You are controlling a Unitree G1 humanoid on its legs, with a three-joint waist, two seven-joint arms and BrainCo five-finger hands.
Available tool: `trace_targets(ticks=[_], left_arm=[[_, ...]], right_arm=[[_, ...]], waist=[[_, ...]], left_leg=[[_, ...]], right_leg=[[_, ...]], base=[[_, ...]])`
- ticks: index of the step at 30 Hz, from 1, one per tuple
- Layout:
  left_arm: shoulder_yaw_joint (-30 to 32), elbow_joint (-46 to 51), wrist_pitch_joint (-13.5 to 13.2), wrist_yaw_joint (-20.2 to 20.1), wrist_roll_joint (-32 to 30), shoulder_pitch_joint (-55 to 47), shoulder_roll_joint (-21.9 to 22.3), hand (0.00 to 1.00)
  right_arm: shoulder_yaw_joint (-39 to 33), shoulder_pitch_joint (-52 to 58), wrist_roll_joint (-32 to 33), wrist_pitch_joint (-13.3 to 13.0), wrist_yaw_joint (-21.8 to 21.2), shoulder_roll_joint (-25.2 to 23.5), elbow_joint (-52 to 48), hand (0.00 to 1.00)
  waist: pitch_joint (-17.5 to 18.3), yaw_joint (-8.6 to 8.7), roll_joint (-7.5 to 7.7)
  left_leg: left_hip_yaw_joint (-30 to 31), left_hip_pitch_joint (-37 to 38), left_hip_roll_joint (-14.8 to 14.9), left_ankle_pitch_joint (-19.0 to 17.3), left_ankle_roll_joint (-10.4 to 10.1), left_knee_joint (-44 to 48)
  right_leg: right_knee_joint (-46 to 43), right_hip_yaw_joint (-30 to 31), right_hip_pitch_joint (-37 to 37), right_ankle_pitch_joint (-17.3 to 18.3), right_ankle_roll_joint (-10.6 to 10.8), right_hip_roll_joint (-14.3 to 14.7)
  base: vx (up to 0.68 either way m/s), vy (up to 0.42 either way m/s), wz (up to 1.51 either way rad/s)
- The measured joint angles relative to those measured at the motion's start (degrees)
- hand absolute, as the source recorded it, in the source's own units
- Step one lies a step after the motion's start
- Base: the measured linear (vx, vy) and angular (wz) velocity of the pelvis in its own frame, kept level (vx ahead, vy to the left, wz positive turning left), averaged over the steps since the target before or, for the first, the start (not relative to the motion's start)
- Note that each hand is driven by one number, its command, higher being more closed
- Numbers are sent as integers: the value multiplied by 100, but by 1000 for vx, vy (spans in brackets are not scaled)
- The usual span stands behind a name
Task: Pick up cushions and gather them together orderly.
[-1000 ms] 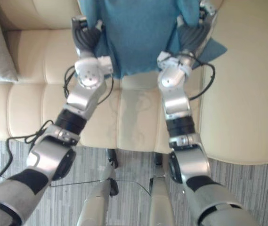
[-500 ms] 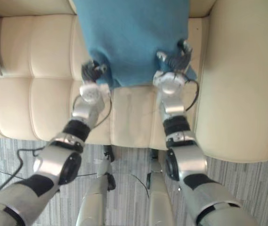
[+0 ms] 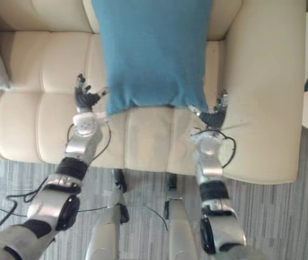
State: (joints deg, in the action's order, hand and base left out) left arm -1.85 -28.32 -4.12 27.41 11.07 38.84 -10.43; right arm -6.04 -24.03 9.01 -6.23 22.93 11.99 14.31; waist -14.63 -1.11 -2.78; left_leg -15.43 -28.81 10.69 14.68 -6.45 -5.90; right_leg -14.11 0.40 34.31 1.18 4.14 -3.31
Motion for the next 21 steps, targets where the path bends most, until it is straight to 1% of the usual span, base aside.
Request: trace_targets(ticks=[2, 3, 4, 5, 7, 8, 9, 11, 13, 14, 15, 16, 17, 19, 20, 21], left_arm=[[-85, 617, -121, -170, 32, -912, 0, 0], [-181, 763, -169, -240, 32, -1237, 0, 0], [-339, 996, -188, -410, 28, -1860, 49, 0], [-363, 1004, -188, -418, 28, -1907, 55, 0], [-557, 1042, -186, -715, 24, -2737, 245, 0], [-590, 1042, -188, -785, 24, -2888, 286, 0], [-625, 1037, -187, -978, 23, -3323, 409, 0], [-626, 892, -190, -1178, 24, -3767, 546, 0], [-438, 375, -186, -1401, 24, -4176, 696, 0], [-257, -1, -180, -1488, 8, -4341, 761, 0], [-168, -146, -173, -1539, -3, -4387, 786, 0], [42, -559, -152, -1641, -76, -4478, 825, 0], [229, -895, -129, -1666, -169, -4519, 888, 0], [477, -1313, -79, -1687, -298, -4526, 926, 0], [657, -1708, -30, -1768, -387, -4527, 942, 0], [714, -1819, -15, -1772, -435, -4530, 954, 0]], right_arm=[[46, 855, -19, -57, -286, 14, -558, 0], [60, 1162, -23, -59, -385, 7, -675, 0], [56, 1711, -28, -88, -555, -67, -713, 0], [57, 1752, -28, -88, -566, -74, -712, 0], [36, 2467, -79, -89, -823, -267, -642, 0], [26, 2592, -113, -93, -867, -324, -628, 0], [-9, 2883, -174, -128, -1014, -512, -451, 0], [-98, 3179, -163, -148, -1173, -749, -4, 0], [-202, 3434, -120, -155, -1329, -994, 825, 0], [-244, 3519, 30, -154, -1436, -1092, 1341, 0], [-273, 3532, 56, -149, -1470, -1121, 1520, 0], [-342, 3540, 74, -114, -1565, -1181, 2000, 0], [-404, 3541, 74, -90, -1622, -1207, 2363, 0], [-511, 3532, 66, -69, -1672, -1211, 2754, 0], [-633, 3514, 53, -20, -1705, -1207, 3069, 0], [-666, 3517, 48, -12, -1710, -1207, 3160, 0]], waist=[[15, -25, 26], [29, -35, 44], [70, -42, 97], [72, -46, 101], [128, -59, 180], [150, -61, 196], [234, -68, 245], [405, -77, 298], [689, -83, 313], [815, -109, 308], [868, -116, 308], [1038, -126, 295], [1124, -132, 269], [1226, -147, 242], [1312, -172, 232], [1348, -173, 238]], left_leg=[[-4, 342, -23, -103, -10, -1], [-3, 468, -32, -131, -9, -1], [-2, 672, -46, -189, -3, 0], [-3, 691, -48, -197, -10, 0], [-5, 993, -80, -276, -15, 0], [-5, 1044, -89, -290, -10, 0], [-10, 1199, -116, -341, -2, 0], [-47, 1393, -136, -405, -13, 1], [-58, 1670, -148, -495, -13, 1], [-90, 1871, -161, -564, -31, 0], [-102, 1928, -166, -581, -34, 0], [-118, 2030, -176, -619, -40, -1], [-120, 2130, -184, -688, -26, -2], [-122, 2229, -202, -740, -46, -6], [-122, 2315, -220, -778, -65, -26], [-121, 2321, -225, -785, -61, -34]], right_leg=[[45, -3, -361, 82, 6, -26], [52, -1, -483, 110, 9, -34], [69, -6, -698, 163, 16, -48], [71, -6, -718, 168, 17, -49], [168, -7, -1061, 206, 36, -72], [178, -6, -1115, 215, 38, -77], [219, -5, -1289, 243, 41, -92], [275, -8, -1508, 280, 54, -109], [458, -37, -1880, 288, 62, -124], [533, -32, -2104, 311, 75, -135], [558, -30, -2175, 312, 77, -136], [659, -25, -2301, 317, 81, -138], [711, -26, -2420, 333, 100, -143], [809, -28, -2534, 349, 101, -159], [880, -31, -2648, 360, 106, -176], [895, -31, -2663, 361, 107, -181]], base=[[57, -38, 3], [86, -50, 4], [65, -36, 2], [62, -31, 3], [56, -14, 1], [70, 0, 1], [88, 6, 0], [106, 8, 3], [114, 7, 5], [72, 3, -3], [80, 8, -5], [40, 6, -3], [50, 10, -1], [0, 0, 0], [0, 0, 0], [32, 13, 1]])
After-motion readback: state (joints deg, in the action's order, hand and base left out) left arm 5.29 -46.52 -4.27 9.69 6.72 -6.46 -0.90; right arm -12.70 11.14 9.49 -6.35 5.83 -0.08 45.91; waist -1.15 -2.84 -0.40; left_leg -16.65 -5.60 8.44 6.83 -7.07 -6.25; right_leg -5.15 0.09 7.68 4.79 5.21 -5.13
